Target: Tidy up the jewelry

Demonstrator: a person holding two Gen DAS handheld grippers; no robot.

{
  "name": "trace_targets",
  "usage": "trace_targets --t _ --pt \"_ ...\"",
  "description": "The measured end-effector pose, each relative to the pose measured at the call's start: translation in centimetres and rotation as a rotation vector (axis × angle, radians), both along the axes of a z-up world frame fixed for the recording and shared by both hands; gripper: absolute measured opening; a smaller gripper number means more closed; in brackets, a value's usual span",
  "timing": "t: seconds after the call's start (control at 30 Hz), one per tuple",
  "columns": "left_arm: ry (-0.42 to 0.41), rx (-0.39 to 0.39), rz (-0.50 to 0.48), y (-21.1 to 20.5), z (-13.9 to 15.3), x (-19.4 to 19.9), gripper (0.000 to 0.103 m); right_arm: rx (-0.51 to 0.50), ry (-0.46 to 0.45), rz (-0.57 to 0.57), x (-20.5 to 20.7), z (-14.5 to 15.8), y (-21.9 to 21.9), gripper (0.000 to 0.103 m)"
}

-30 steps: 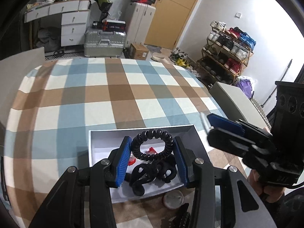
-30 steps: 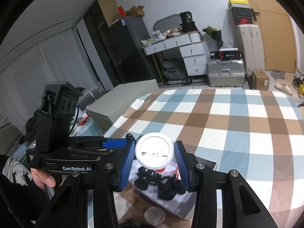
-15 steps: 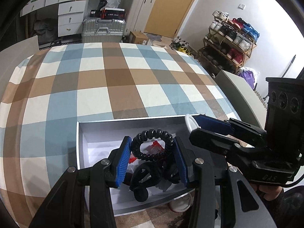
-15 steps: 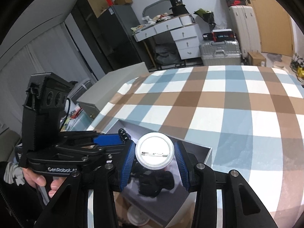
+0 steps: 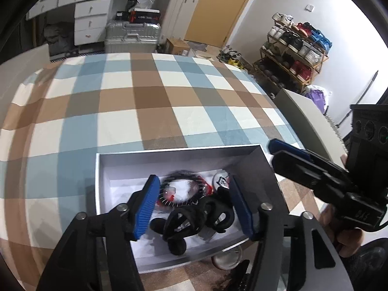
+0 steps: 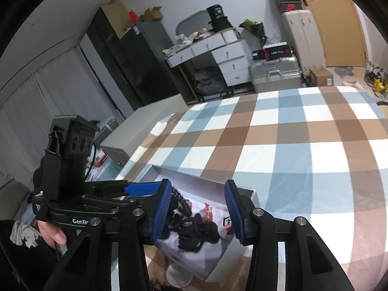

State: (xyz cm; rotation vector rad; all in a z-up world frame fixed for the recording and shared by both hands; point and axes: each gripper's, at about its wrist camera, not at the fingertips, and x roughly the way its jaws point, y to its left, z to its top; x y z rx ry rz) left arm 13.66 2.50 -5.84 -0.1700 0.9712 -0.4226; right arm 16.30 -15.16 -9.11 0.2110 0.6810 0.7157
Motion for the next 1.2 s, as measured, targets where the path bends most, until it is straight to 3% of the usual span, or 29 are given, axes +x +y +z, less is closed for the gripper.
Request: trace_targets --t 0.6,0.73,0.9,1.0,1.2 --pt "-0.080 0.061 0.064 0.4 2.4 -3.4 0.062 0.027 -0.095 -0.022 -4.9 2.9 -0.9 0.076" --pt "-0.114 0.065 0.073 0.3 3.1 -4.5 0.071 0.033 -0.119 -0.027 -6.2 3.5 -1.2 0.082" --pt "-0.159 0.063 0.098 0.5 3.9 -6.0 0.072 0.040 -0.138 -0.029 -8.0 4.1 -1.5 0.086" --pt "-0.183 0.062 0.129 0.7 4.0 -6.9 0.082 0.034 -0.152 -0.025 -9.1 4.2 -1.4 0.089" --pt "-0.215 0.052 0.180 1.1 3.7 -9.0 0.084 0.006 -0.176 -0.021 -11.6 3.7 -1.1 0.094"
